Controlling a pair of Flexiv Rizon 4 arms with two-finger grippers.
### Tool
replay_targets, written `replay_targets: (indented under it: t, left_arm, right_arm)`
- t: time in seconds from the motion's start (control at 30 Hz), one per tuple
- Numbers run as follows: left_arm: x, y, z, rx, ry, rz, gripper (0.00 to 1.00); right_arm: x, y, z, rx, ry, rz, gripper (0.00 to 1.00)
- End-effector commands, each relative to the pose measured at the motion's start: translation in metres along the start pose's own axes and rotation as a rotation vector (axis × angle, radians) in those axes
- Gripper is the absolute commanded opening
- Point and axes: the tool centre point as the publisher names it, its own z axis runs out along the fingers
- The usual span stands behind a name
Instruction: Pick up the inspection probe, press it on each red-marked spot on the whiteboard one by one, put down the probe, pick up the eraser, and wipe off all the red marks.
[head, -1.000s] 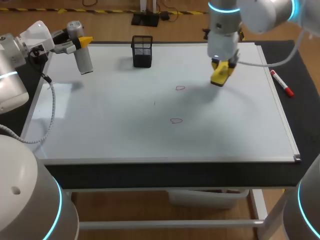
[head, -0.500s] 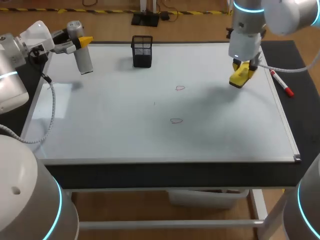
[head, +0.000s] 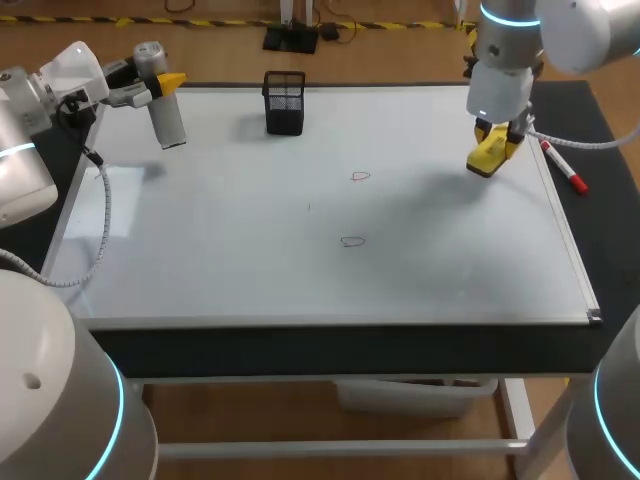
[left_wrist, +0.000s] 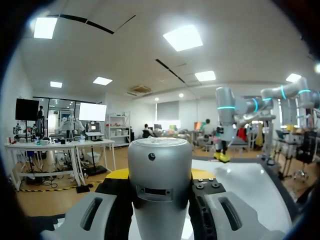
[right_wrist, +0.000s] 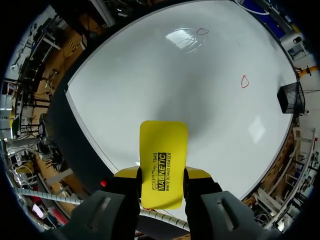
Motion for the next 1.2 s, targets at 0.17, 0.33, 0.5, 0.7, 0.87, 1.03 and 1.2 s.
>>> replay_targets:
  t: [0.17,0.33,0.5,0.7,0.87,1.03,1.2]
  left_arm:
    - [0.000,-0.001,0.000,0.000,-0.002,0.001,0.00]
    - [0.000,-0.001,0.000,0.000,-0.002,0.001,0.00]
    - [0.000,-0.001,0.000,0.000,-0.002,0.001,0.00]
    - [0.006,-0.001,0.002,0.009,0.016,-0.003,0.00]
    - [0.023,-0.004,0.011,0.011,0.067,0.006,0.00]
    - [0.043,-0.006,0.023,0.015,0.132,0.009,0.00]
    - [0.067,-0.005,0.039,0.018,0.201,0.000,0.00]
  right_arm:
    - [0.000,-0.001,-0.001,0.001,0.003,-0.002,0.00]
    - [0.000,-0.001,-0.001,0.001,0.003,-0.002,0.00]
    - [0.000,-0.001,-0.001,0.001,0.003,-0.002,0.00]
    - [0.000,-0.001,-0.001,0.001,0.003,-0.002,0.00]
    - [0.000,-0.001,-0.001,0.001,0.003,-0.002,0.00]
    - [0.000,-0.001,-0.001,0.001,0.003,-0.002,0.00]
    - [0.000,-0.001,-0.001,0.001,0.003,-0.002,0.00]
